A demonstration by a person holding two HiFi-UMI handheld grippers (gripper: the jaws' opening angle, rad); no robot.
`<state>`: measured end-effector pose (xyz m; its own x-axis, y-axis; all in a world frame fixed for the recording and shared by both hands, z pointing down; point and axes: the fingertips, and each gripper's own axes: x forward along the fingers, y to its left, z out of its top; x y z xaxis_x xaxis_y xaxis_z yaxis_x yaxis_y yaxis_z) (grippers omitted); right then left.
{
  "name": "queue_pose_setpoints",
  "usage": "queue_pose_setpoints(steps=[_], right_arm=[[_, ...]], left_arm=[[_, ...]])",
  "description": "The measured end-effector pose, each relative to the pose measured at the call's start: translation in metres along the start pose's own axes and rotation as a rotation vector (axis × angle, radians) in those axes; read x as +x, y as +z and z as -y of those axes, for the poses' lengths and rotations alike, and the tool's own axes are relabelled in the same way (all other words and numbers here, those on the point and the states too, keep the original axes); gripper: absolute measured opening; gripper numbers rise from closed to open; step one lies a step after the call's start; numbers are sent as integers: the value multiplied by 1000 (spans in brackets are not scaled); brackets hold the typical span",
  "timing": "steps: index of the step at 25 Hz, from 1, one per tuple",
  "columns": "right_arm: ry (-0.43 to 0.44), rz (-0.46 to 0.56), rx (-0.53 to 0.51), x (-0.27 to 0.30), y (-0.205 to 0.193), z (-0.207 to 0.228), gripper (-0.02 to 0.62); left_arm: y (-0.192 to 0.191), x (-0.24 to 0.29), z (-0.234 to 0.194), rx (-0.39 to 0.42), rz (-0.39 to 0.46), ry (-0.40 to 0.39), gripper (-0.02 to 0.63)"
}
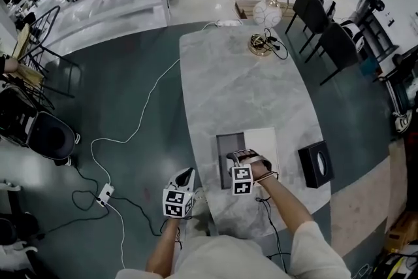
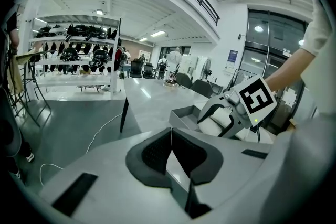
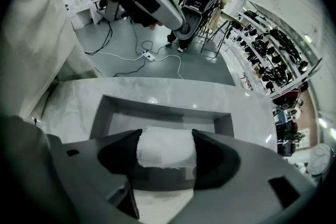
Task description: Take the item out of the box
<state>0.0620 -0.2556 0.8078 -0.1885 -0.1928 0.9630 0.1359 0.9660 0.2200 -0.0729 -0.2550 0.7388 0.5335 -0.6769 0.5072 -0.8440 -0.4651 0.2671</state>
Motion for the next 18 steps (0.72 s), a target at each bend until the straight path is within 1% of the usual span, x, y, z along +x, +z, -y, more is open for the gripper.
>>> queue_pose_setpoints(steps=[10,18], right_arm=[[-95,51,36,-34,1,-4,298],[-167,60,43,-55,-4,-9,298]], left_arm=[[7,0,16,27,14,-18,15],[14,1,26,49,23,-28,15]])
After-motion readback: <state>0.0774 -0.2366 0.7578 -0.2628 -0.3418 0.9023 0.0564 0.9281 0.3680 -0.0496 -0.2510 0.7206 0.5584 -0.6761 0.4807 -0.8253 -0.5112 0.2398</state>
